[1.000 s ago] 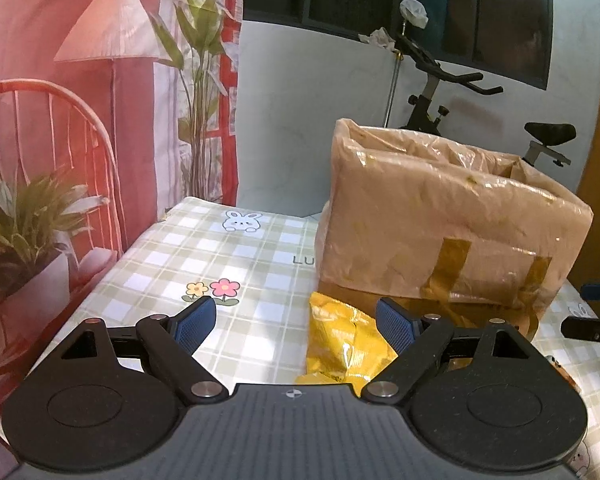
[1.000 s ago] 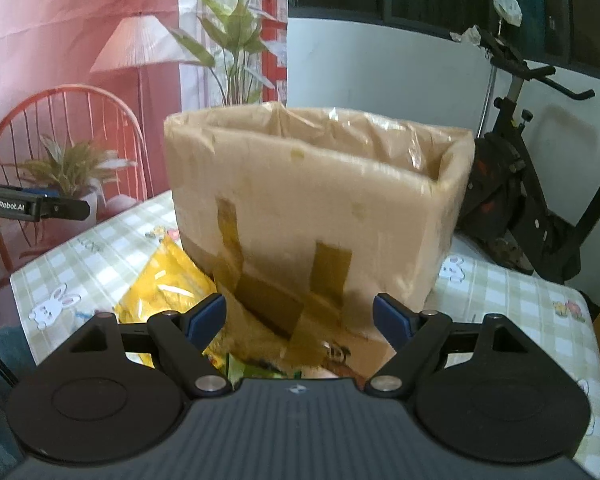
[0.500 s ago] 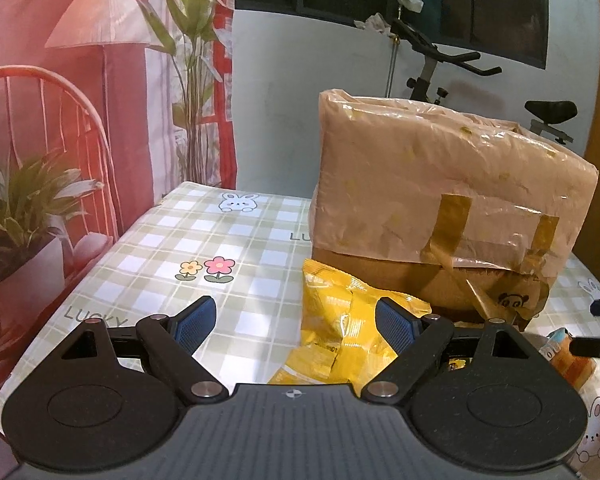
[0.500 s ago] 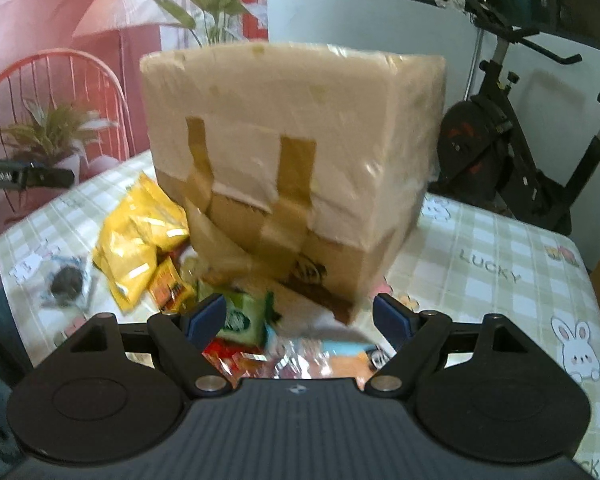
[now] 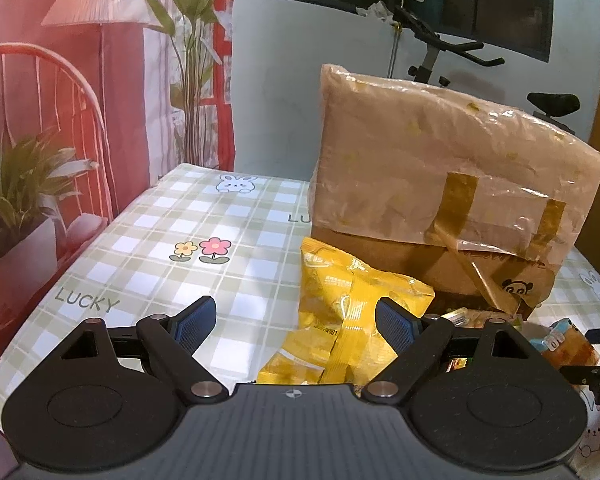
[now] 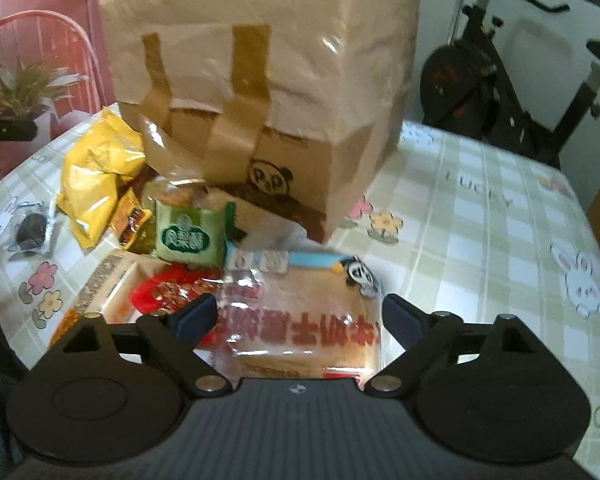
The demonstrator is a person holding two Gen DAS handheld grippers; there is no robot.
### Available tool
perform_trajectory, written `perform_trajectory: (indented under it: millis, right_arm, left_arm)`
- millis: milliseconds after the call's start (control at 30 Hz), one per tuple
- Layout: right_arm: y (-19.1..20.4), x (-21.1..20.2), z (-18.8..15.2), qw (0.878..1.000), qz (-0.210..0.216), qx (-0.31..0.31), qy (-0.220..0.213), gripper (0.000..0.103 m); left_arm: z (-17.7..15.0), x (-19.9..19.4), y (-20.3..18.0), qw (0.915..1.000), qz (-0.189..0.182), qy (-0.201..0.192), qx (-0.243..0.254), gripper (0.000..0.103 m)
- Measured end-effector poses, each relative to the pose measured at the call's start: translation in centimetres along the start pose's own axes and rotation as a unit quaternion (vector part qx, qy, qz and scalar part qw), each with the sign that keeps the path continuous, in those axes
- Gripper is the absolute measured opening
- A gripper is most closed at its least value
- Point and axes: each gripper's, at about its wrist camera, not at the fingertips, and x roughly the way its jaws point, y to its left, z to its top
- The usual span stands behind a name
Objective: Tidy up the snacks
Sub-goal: 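Grasp yellow chip bag with left gripper while right gripper grasps bread pack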
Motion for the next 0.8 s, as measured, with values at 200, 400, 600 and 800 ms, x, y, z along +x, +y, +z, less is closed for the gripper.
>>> perform_trajectory:
  millis: [200, 400, 600, 800]
  right_arm:
    - [-0.6, 1.3, 0.2, 1.000, 0.010, 0.026, 0.004, 0.098]
    - [-0.4, 1.9, 0.6, 1.000, 0.005, 0.014, 0.014, 0.098]
    - [-0.4, 2.0, 0.6, 1.000, 0.001, 0.013, 0.019, 0.099]
    - [-0.2, 1.7, 0.9, 1.000, -0.001, 0.016, 0.021, 0.099]
  left_arm:
    - [-0.2, 1.3, 0.1, 0.9997, -0.012, 0.019, -0.002, 0.089]
    - [-0.4, 3.4, 0.3, 0.9979, -0.044, 0.044, -0.018, 0.089]
    - [-0.4, 5.7, -1.0, 0.9962, -0.064, 0.057, 0.016, 0.093]
    - [-1.0, 8.6, -1.3, 0.9929, -0.078, 0.088, 0.018, 0.095]
